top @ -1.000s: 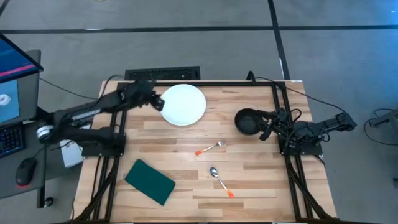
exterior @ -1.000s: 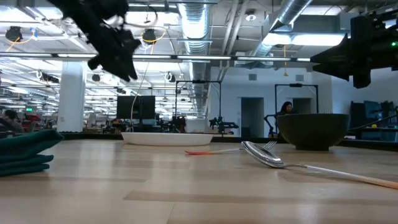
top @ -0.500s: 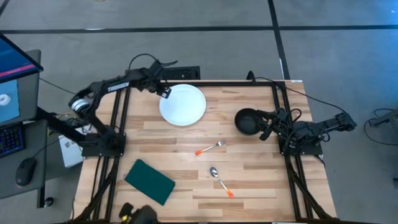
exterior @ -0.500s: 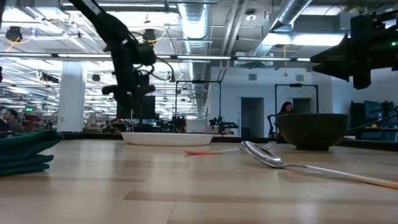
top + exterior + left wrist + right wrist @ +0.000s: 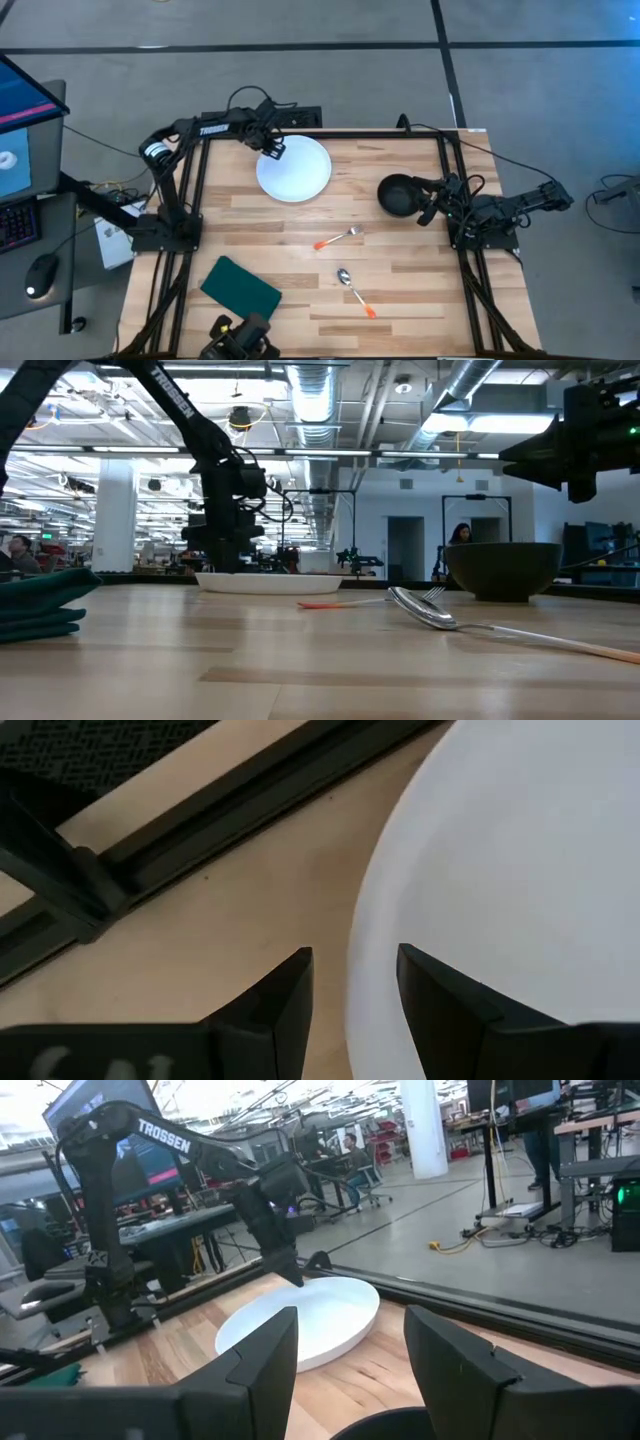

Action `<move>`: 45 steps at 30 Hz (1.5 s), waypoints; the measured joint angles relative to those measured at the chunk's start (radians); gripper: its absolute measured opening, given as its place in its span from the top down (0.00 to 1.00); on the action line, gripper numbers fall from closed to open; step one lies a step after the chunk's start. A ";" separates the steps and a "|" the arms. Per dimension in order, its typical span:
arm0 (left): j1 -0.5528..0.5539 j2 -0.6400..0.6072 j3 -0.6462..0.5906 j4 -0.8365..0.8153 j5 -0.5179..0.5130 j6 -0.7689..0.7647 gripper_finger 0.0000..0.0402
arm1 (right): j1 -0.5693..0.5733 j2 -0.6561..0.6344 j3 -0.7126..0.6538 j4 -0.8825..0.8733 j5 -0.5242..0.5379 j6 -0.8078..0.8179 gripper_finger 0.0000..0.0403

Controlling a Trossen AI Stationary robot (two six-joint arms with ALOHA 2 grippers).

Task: Set table place
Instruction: Place the black bowl on the white plate

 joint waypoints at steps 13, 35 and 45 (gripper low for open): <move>0.030 0.008 -0.006 0.000 0.074 0.018 0.66 | 0.000 0.000 0.000 0.000 0.000 0.000 0.48; 0.039 0.006 -0.032 0.020 0.087 0.040 0.98 | 0.000 0.000 0.000 -0.015 0.000 0.000 0.48; 0.033 0.007 0.021 0.046 0.312 0.068 1.00 | 0.000 0.000 0.000 -0.015 0.000 -0.001 0.48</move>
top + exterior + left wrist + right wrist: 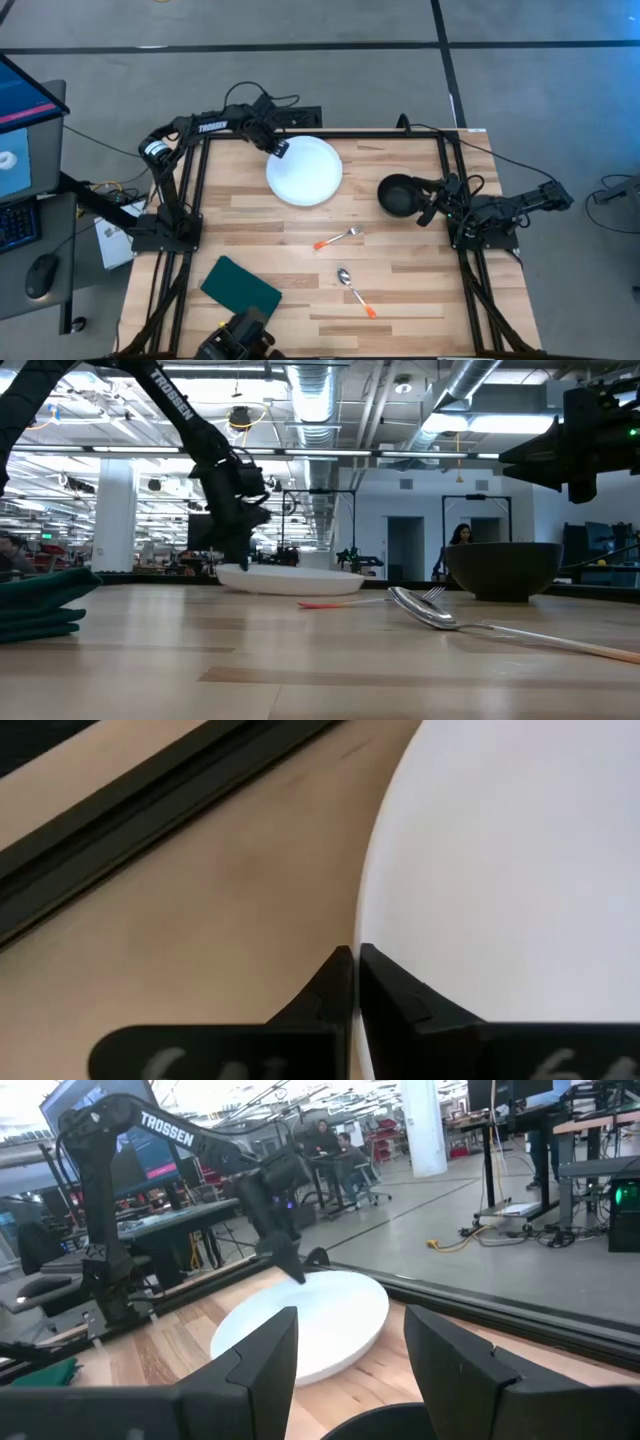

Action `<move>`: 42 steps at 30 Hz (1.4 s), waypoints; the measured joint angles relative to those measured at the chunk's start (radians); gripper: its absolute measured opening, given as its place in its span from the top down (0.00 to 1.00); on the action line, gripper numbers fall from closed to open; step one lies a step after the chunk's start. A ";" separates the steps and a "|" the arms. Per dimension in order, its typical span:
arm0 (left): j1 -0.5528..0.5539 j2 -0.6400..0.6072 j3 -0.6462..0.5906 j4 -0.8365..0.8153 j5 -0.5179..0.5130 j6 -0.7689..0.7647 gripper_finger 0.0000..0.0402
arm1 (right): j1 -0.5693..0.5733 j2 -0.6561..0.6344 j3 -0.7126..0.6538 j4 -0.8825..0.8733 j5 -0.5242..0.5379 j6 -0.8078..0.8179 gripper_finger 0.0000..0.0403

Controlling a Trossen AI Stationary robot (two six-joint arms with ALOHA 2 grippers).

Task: Set table place
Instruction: Place the black bowl on the white plate

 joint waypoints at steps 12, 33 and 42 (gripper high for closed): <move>-0.097 0.001 0.105 0.011 0.038 0.012 1.00 | 0.000 0.000 0.000 0.000 0.000 -0.001 0.48; -0.126 0.101 0.108 0.130 -0.010 -0.025 1.00 | 0.000 0.006 0.000 -0.002 0.003 -0.002 0.48; -0.127 0.104 0.108 0.140 -0.030 -0.037 0.88 | 0.000 0.008 0.000 -0.002 0.005 -0.001 0.48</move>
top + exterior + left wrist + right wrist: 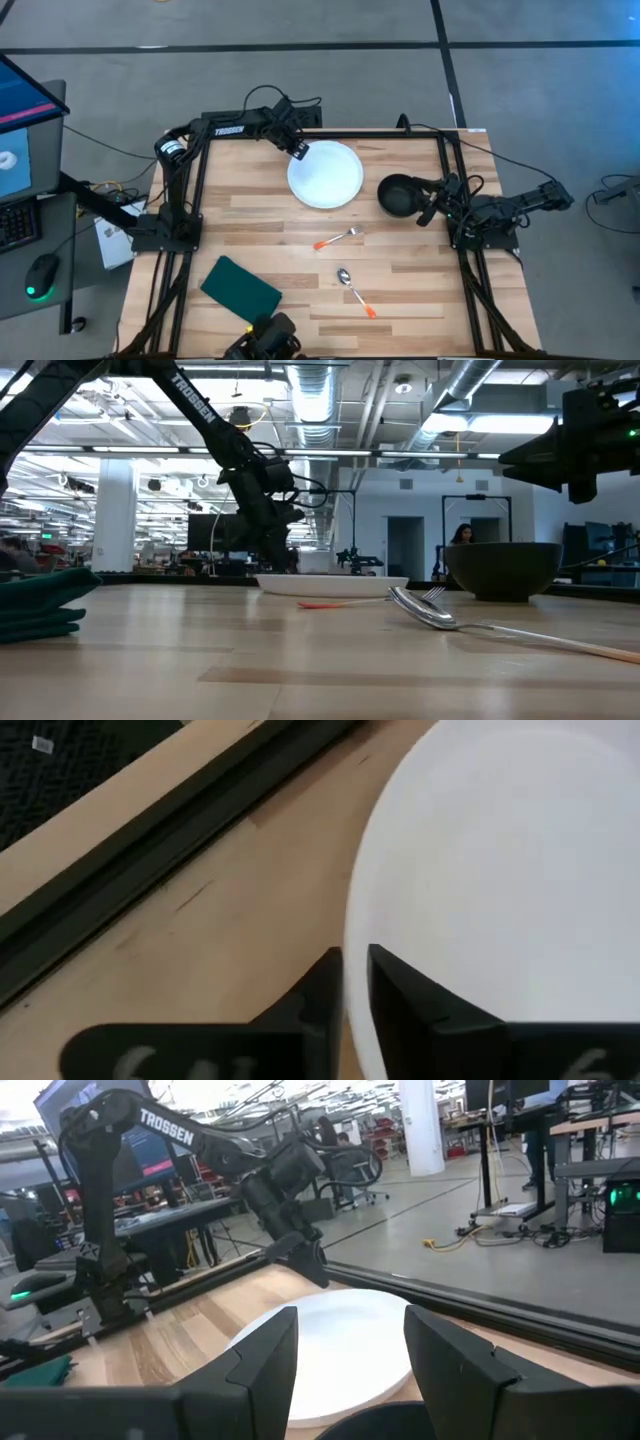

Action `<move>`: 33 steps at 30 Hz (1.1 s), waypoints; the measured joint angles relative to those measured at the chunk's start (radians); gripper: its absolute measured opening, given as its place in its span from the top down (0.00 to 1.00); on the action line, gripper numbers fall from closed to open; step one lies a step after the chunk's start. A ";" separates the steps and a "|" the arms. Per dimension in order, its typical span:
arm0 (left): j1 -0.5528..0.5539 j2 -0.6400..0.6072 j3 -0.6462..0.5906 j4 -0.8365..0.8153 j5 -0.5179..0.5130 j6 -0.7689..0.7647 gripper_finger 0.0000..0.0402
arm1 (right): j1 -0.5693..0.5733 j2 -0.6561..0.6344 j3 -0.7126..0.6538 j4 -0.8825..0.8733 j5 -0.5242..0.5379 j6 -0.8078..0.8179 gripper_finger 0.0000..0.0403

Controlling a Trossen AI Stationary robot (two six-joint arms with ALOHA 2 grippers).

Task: Set table place
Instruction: Place the black bowl on the white plate

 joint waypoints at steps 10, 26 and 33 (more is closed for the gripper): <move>0.003 -0.009 0.003 -0.007 0.044 0.022 0.74 | 0.000 0.000 0.000 0.000 0.000 0.000 0.48; -0.056 -0.202 0.055 -0.103 0.090 0.108 0.74 | 0.000 0.000 0.077 0.016 0.000 -0.176 0.48; -0.119 -0.339 0.039 0.066 0.115 0.239 0.74 | 0.000 0.000 0.194 -0.123 0.000 -0.170 0.48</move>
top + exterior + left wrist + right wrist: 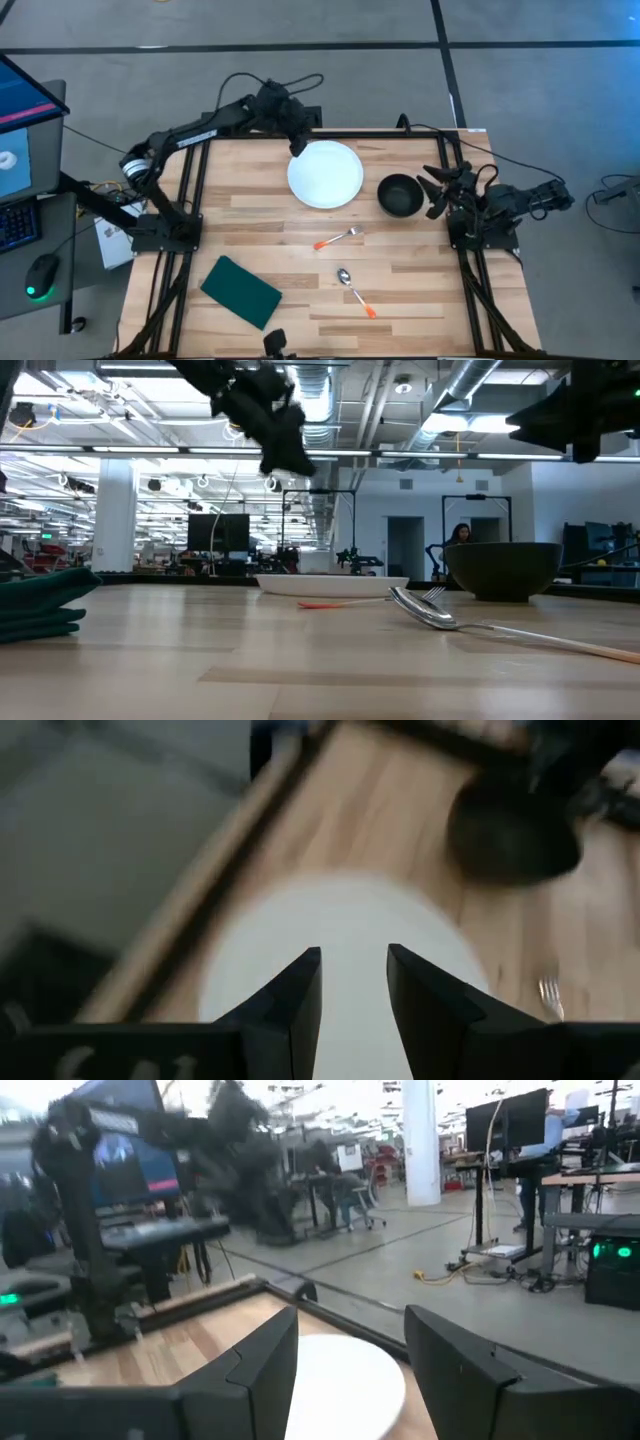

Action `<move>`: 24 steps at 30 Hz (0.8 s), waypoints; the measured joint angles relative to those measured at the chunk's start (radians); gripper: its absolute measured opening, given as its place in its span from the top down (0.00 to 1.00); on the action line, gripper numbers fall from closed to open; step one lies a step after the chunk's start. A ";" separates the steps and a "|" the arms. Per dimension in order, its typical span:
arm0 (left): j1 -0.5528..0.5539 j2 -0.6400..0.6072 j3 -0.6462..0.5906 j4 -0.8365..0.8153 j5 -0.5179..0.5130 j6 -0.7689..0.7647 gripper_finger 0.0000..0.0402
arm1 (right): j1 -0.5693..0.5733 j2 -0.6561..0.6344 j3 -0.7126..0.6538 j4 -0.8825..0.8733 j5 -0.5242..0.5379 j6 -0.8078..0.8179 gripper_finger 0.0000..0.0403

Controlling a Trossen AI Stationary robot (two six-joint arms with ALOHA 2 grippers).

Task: Set table place
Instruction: Place the black bowl on the white plate

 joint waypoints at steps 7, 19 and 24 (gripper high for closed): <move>-0.053 -0.245 -0.159 0.271 -0.044 0.019 0.74 | -0.014 0.040 0.109 -0.241 0.052 0.194 0.48; -0.105 -0.715 -0.669 0.435 -0.239 -0.123 0.74 | -0.134 0.300 0.380 -0.684 -0.111 0.652 0.48; -0.122 -0.857 -0.845 0.522 -0.240 -0.198 0.74 | -0.224 0.460 0.488 -0.854 -0.229 0.853 0.48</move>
